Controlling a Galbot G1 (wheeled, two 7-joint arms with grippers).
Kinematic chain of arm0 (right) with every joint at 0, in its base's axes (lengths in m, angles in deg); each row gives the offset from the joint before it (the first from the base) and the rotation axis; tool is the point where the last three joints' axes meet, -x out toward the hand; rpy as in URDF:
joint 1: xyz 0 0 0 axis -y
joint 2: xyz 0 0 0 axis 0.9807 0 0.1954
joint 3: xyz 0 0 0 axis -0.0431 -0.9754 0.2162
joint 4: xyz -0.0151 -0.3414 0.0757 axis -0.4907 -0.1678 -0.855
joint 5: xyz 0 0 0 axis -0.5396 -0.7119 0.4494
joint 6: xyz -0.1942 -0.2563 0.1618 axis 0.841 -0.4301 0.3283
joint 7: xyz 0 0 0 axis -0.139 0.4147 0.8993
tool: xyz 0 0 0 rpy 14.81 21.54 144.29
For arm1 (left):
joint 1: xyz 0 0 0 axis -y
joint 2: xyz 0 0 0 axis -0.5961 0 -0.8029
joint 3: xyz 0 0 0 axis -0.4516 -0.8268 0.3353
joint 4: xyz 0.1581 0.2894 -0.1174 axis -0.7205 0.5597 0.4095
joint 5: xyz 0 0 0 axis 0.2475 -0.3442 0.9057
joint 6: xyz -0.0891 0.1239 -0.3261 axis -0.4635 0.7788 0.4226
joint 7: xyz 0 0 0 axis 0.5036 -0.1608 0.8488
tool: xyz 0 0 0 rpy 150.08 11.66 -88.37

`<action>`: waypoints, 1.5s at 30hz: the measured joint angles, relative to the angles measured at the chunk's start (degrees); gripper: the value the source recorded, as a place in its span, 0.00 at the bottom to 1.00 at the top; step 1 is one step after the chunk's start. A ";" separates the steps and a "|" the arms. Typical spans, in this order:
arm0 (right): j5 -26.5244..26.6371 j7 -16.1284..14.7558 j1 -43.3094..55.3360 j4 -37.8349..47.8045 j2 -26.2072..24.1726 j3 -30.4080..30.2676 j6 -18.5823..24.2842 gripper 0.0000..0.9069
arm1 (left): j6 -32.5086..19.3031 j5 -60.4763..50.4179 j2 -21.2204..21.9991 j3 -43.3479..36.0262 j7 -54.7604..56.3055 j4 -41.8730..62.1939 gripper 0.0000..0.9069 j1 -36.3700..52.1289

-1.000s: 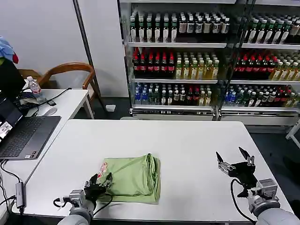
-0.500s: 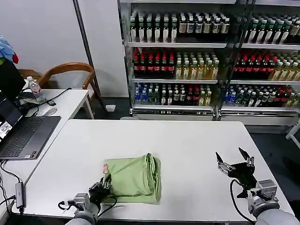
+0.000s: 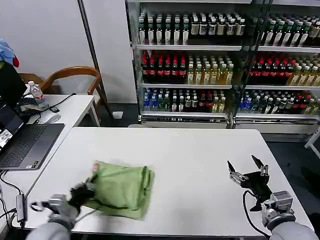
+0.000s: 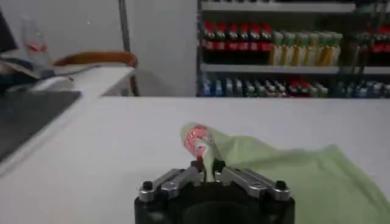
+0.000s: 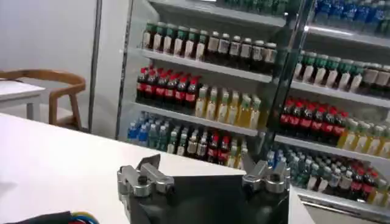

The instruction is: Fold and organize the clothes.

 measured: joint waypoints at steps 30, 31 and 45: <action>-2.82 0.52 -4.23 -3.22 0.74 1.89 -1.22 1.00 | -0.03 -9.05 8.69 -18.96 -1.19 -9.59 0.04 2.13; -2.86 0.55 -4.37 -3.36 0.78 2.04 -1.31 1.00 | -0.16 -9.39 9.49 -20.56 -1.17 -9.18 0.04 2.81; -2.92 0.29 -5.52 -5.14 0.82 4.40 -1.60 1.00 | -3.46 -12.68 16.84 -31.62 1.73 -1.47 1.00 11.93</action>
